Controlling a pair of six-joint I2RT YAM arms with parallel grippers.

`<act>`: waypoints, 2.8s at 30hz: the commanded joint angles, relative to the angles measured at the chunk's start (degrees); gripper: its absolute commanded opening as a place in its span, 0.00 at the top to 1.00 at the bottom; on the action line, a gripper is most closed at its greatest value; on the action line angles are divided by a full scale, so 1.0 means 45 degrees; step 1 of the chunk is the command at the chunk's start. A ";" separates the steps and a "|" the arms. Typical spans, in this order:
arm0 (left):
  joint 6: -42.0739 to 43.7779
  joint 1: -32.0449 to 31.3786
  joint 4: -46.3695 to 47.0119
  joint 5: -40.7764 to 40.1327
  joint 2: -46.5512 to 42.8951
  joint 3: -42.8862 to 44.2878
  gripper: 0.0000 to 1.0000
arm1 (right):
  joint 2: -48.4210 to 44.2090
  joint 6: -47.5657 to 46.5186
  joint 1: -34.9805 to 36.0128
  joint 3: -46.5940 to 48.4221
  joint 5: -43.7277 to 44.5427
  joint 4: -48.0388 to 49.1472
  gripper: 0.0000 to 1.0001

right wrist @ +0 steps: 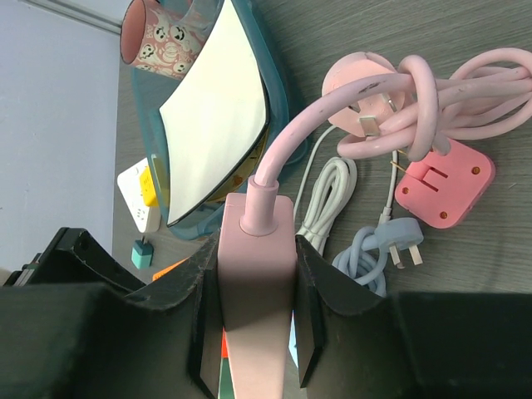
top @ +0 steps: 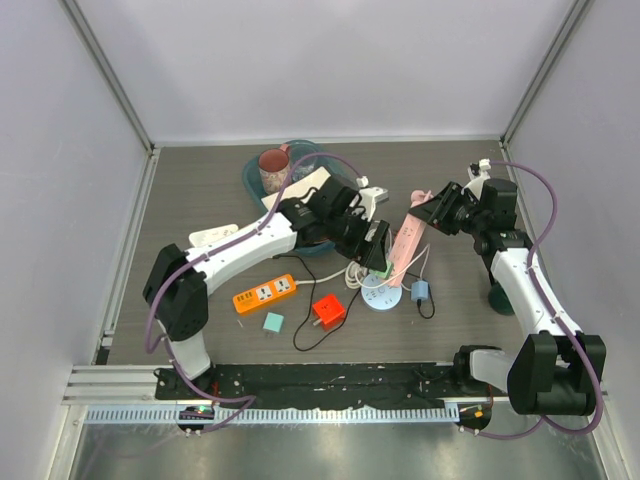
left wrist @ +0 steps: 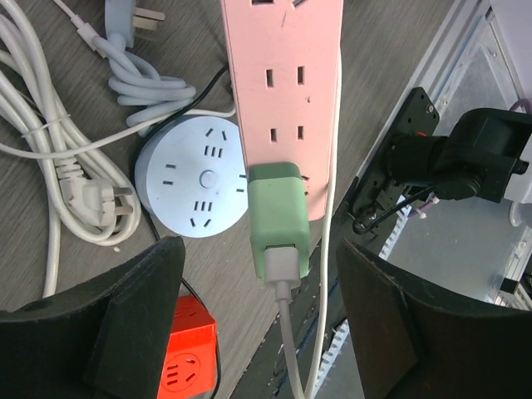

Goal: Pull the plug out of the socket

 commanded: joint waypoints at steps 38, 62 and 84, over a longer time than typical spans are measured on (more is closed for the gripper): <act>-0.0077 -0.0095 0.0781 -0.1320 -0.1059 -0.0373 1.00 | -0.0338 -0.2737 0.0356 -0.0668 0.5206 -0.0115 0.99; 0.0216 0.1155 -0.0056 -0.0714 -0.2134 -0.0159 1.00 | -0.0769 -0.3342 0.0356 -0.0610 0.5146 0.0103 0.99; 0.0213 0.1215 -0.0427 -0.0107 -0.0904 0.1048 1.00 | -0.0202 -0.4434 0.1801 0.0601 0.4870 0.0182 0.99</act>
